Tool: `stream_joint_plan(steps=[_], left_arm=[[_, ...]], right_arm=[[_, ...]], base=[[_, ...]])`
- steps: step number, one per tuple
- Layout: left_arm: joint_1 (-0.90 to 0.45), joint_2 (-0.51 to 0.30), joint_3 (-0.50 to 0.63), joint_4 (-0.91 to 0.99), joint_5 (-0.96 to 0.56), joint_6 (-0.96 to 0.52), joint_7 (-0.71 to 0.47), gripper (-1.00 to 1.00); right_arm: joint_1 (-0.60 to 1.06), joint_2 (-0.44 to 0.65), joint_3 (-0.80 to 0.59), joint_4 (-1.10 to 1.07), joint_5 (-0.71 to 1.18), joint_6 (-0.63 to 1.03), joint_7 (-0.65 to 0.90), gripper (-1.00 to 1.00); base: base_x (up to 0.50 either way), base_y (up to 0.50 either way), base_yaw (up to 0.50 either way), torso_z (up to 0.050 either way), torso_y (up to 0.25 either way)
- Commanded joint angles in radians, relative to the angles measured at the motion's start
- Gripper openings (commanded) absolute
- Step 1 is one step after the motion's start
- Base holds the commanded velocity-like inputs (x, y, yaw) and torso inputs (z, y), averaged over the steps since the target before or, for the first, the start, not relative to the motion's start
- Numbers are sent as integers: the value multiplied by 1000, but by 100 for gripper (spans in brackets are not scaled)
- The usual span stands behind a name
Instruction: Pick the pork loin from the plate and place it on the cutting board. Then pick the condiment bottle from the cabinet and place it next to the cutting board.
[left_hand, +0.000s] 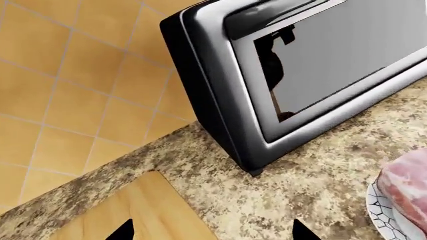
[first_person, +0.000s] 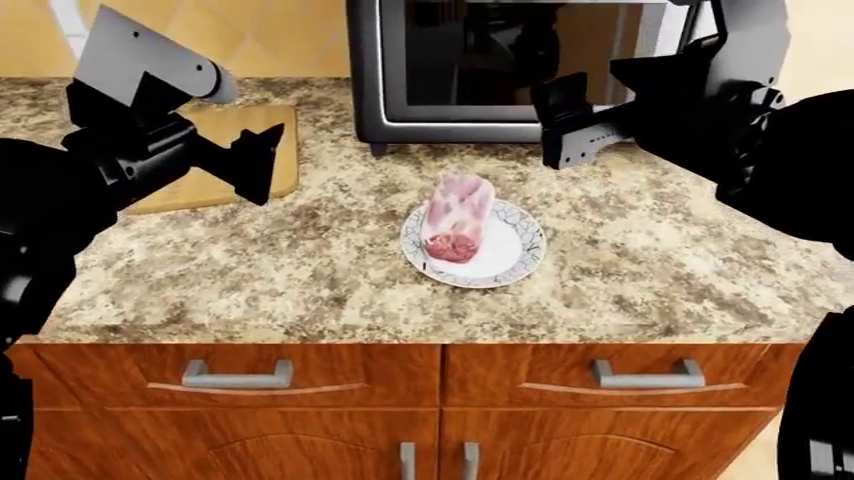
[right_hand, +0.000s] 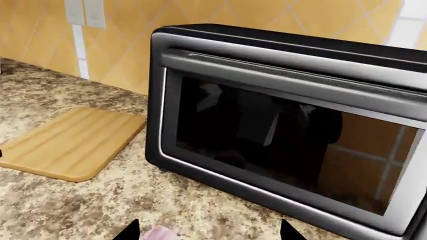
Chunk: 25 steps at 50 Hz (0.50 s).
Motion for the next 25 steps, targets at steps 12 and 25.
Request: stream_joint_plan(steps=[12,25], left_arm=[[13,-13,-18,44,-24,-18,1,100],[19,23,-62,112,-76,-167,-48,100]], right_arm=[[-12,1,62,-39,179,66,119,100],[-24,40,70,-48,331,46,229,100]], base=[[227,0,0,0,0],[0,0,0,0,0]])
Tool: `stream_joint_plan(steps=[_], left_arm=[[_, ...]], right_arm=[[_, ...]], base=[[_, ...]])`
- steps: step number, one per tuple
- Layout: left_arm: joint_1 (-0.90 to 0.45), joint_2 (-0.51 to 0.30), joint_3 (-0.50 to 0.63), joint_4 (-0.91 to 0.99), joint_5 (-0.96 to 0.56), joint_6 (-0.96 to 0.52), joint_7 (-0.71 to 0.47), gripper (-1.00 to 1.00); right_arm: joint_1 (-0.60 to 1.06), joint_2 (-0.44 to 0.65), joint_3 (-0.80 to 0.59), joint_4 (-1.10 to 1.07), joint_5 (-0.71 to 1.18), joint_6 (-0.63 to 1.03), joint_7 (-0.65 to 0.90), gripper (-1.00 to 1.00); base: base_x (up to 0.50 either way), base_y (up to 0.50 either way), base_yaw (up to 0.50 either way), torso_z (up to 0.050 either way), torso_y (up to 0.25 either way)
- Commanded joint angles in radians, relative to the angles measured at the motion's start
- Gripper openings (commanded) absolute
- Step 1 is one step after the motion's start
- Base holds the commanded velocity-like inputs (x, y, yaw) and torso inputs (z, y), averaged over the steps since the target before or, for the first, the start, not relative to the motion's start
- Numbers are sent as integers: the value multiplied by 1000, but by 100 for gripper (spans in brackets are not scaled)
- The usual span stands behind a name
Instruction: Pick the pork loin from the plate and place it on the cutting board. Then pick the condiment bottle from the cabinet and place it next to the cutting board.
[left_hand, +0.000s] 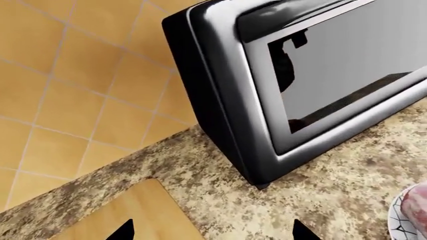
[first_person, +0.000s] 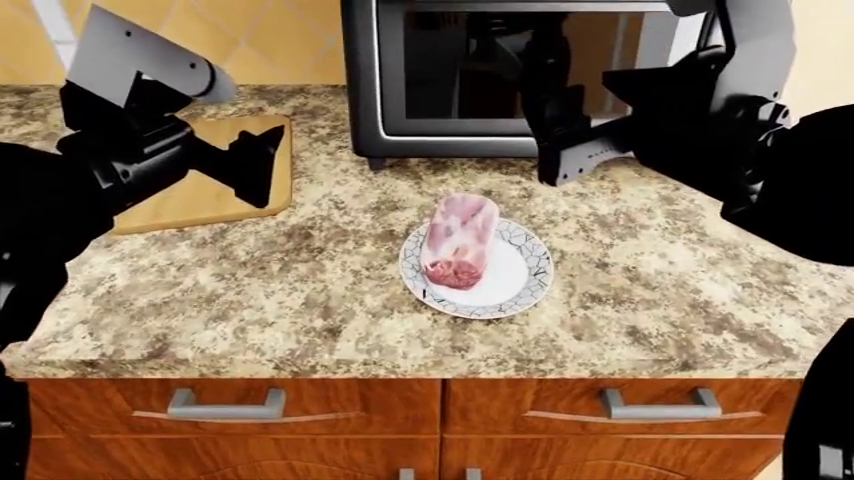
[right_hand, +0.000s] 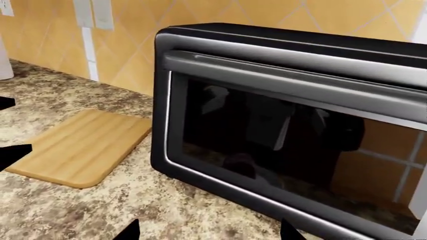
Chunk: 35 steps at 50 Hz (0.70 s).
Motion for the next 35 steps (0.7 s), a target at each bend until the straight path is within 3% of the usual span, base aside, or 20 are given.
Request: stream_joint_plan(steps=[1,5,9,14,23,28,35], left_arm=[[9,26,-25,68,-45,-111,-28,100],[-27,63,-20,75,-60,-214,-59,100],[-113,109,-27,92,-130,-469,-101,100],[-239,46,61,-98,-847,-470,-661,100],[-308,119,178,-281,-1479,-422,-1198,100],[-295,154,228,-268,-1569,-379,-1280,100],[-292,220,252,-271,-1526,-334,-1272,100]], right_arm=[[-10,27,17,-13,117,-4,83,100],[-9,43,31,-19,157,-3,106,100],[-15,70,39,-23,178,-18,109,100],[-34,103,61,-33,200,-36,113,100],[-92,153,96,-54,220,-69,111,100],[-116,174,108,-60,227,-83,109,100],[-136,196,125,-67,248,-87,120,100]], base=[[0,0,0,0,0],[0,0,0,0,0],[0,0,0,0,0],[0,0,0,0,0],[0,0,0,0,0],[0,0,0,0,0],[0,0,0,0,0]])
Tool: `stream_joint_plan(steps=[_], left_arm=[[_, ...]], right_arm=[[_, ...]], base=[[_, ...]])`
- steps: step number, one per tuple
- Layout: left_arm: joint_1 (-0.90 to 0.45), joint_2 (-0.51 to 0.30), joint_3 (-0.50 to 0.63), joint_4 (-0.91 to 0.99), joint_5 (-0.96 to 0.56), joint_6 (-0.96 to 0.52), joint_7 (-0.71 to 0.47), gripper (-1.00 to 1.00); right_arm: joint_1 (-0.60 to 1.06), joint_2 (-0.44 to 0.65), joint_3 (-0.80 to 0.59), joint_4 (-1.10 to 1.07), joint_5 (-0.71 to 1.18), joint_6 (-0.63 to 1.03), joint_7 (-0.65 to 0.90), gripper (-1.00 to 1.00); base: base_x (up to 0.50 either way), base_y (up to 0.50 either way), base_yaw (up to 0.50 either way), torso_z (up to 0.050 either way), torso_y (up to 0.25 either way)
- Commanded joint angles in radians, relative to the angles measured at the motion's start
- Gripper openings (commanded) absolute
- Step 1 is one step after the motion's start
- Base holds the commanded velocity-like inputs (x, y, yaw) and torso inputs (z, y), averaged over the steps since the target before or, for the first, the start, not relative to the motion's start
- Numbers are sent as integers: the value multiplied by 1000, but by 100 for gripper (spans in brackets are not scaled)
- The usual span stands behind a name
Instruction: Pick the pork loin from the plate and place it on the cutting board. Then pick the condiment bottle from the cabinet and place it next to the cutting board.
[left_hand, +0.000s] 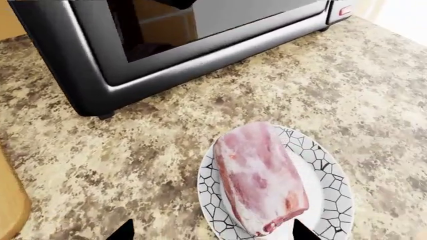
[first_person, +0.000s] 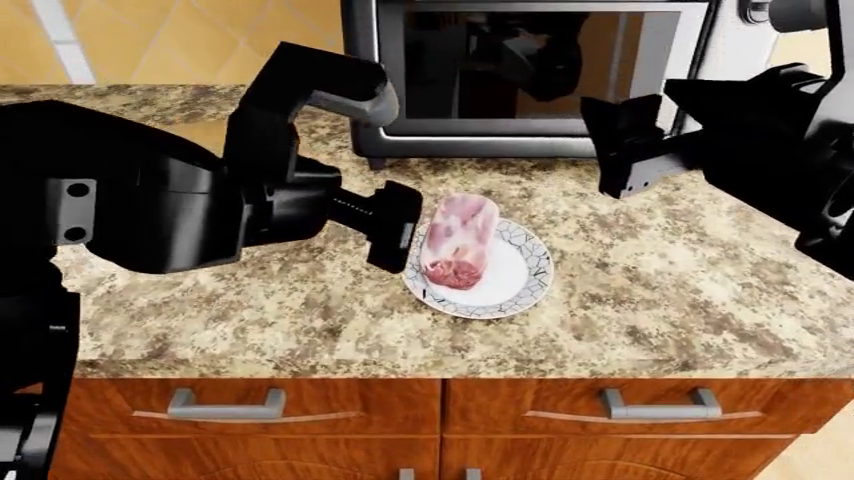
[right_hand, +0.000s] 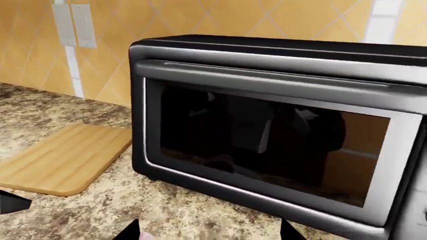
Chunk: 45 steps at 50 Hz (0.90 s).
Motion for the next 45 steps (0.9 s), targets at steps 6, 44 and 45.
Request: stream_joint_plan(steps=[6,44,45], left_arm=[[-19,117,86,-38,-175,69,-197,100],[-132,346,254,-445,114,412,-277,100],[-133,351,257,-451,116,414,-274,100]], right_arm=[[-54,59,43,-20,55,-18,23,100],[-168,156,91,-22,109,-83,10,100],[-172,160,94,-22,112,-84,10,100]], base=[[0,0,0,0,0],[0,0,0,0,0],[0,0,0,0,0]])
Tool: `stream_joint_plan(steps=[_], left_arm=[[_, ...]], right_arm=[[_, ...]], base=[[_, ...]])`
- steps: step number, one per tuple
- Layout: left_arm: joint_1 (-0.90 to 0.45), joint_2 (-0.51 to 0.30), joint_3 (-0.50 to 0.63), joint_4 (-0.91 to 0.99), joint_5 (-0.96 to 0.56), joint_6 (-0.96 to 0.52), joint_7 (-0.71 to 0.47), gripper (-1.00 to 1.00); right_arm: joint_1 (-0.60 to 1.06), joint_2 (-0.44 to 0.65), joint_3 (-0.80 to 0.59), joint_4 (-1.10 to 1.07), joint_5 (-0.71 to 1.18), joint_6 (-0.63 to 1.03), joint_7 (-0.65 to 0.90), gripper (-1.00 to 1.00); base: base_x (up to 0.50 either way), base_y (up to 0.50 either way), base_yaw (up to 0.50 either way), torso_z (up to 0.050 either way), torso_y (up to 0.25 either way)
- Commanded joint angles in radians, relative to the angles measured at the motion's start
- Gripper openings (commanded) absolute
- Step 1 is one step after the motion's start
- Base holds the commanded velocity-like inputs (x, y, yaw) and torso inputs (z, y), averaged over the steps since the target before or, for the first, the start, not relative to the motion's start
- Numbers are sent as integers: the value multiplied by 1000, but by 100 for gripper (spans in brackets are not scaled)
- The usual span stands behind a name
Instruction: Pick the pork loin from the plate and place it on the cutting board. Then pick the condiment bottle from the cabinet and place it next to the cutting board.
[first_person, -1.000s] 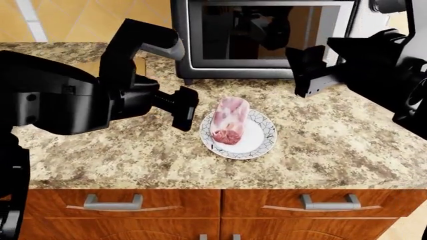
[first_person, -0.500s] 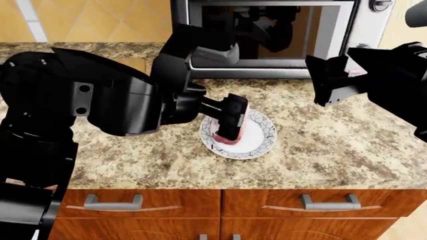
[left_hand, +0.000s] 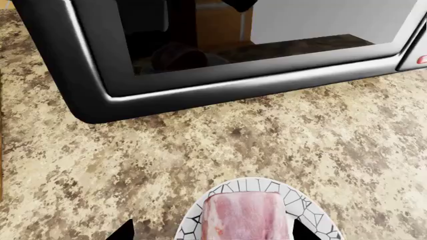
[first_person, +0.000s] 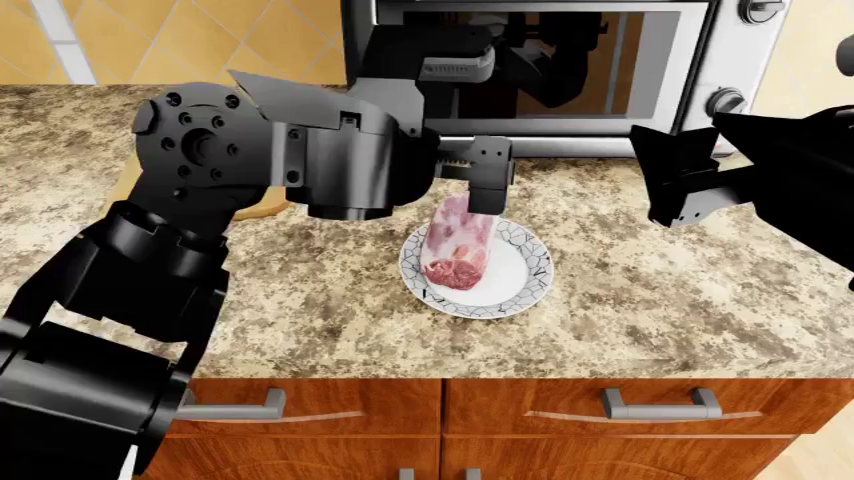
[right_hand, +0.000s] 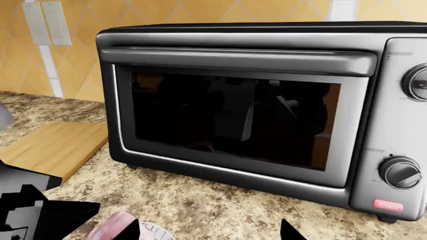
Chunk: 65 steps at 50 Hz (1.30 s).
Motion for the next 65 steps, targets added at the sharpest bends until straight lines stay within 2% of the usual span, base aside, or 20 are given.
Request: stream_joint_plan(steps=[1,11,26,35,43,57,65], left_arm=[[-34,60,57,-121,99,78,42,100],[-17,78,72,-129,56,67,8,100],[39,68,27,-8,-195,12,-208,100],[40,70,47,-14,-182,40,-194,100],[27,79,90,-61,-113,73,-133,100],[54,71,119,-35,-177,73,-212,100],[65,73,151,-32,-176,73,-217,100]], right_arm=[[-34,30,18,4,16,-17,-7,100],[-50,77,66,7,100,5,23,100],[-49,65,24,12,65,-33,18,100],[-52,57,11,13,62,-47,28,100],[-73,52,2,13,39,-72,17,100],[-91,36,-19,10,12,-106,10,100],[-151,47,5,-13,5,-135,-6,100]], base=[[0,0,0,0,0],[0,0,0,0,0],[0,0,0,0,0],[0,0,0,0,0],[0,0,0,0,0],[0,0,0,0,0],[0,0,0,0,0]])
